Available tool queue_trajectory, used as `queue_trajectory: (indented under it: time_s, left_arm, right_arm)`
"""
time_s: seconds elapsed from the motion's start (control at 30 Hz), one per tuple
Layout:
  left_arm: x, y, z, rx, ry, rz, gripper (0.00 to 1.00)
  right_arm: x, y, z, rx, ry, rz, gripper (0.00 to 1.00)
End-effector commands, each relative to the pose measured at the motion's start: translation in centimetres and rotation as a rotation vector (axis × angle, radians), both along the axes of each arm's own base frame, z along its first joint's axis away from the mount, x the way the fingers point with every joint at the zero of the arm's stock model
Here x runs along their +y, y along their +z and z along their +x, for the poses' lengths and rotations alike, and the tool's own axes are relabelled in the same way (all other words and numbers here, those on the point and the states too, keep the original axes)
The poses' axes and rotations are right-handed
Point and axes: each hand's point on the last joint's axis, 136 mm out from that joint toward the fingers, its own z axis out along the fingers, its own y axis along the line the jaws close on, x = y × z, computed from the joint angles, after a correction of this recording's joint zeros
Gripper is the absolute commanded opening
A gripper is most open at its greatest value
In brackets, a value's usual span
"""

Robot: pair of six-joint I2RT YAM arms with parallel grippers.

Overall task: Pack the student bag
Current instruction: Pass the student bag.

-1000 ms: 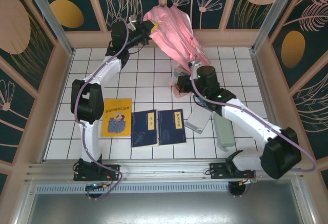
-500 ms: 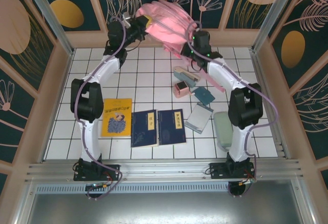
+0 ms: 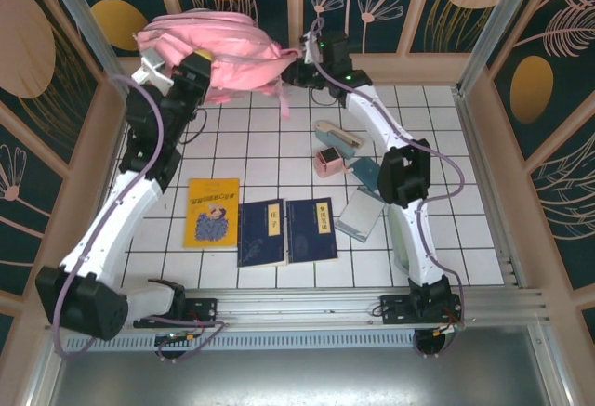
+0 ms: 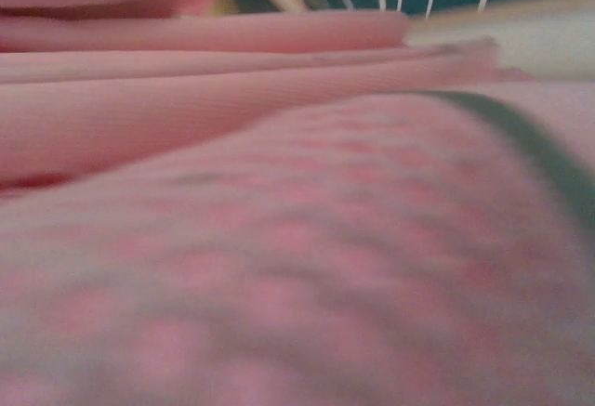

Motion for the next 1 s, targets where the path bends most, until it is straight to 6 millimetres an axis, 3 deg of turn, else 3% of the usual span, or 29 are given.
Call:
queue_trajectory:
  time_s: [0.0,0.1,0.17,0.3,0.4,0.5,0.63,0.77,0.9,0.97]
  left_arm:
    - [-2.5,-2.6,-0.9,0.002,-0.087,-0.005,0.0]
    - [-1.5,-7.7,-0.6,0.091,-0.03,-0.084,0.0]
    - [-0.6,-9.3,-0.8,0.105,0.017,-0.123,0.0]
    - [0.7,-10.2,-0.7,0.123,0.094,-0.148,0.0]
    - [1.2,-9.8,-0.4,0.119,0.121,-0.181,0.0]
    - [1.0,-9.0,0.2,0.105,0.118,-0.214,0.0]
    - [0.7,-7.9,1.3,0.09,0.118,-0.241,0.0]
    - [0.6,-6.7,2.3,0.077,0.129,-0.247,0.0]
    - [-0.2,-6.9,3.0,0.09,0.097,-0.282,0.0]
    - [-0.6,-7.1,3.3,0.098,0.078,-0.304,0.0]
  right_arm:
    - [-1.2,-3.2,1.2,0.076,-0.025,-0.001,0.32]
    - [-2.0,-5.5,-0.1,0.134,-0.045,-0.068,0.48]
    - [-2.6,-6.6,-1.5,0.139,-0.049,-0.119,0.55]
    - [-4.1,-7.6,-4.2,0.105,-0.04,-0.224,0.67]
    - [-4.7,-7.9,-6.1,0.081,0.006,-0.31,0.68]
    - [-4.1,-6.7,-8.8,0.034,0.091,-0.328,0.65]
    - [-3.1,-3.4,-12.8,-0.027,0.197,-0.279,0.63]
    - [-3.6,-0.2,-15.5,-0.071,0.226,-0.223,0.58]
    - [-3.6,3.8,-16.7,0.005,0.119,0.006,0.52]
    - [-3.1,5.3,-17.4,0.114,0.032,0.181,0.56]
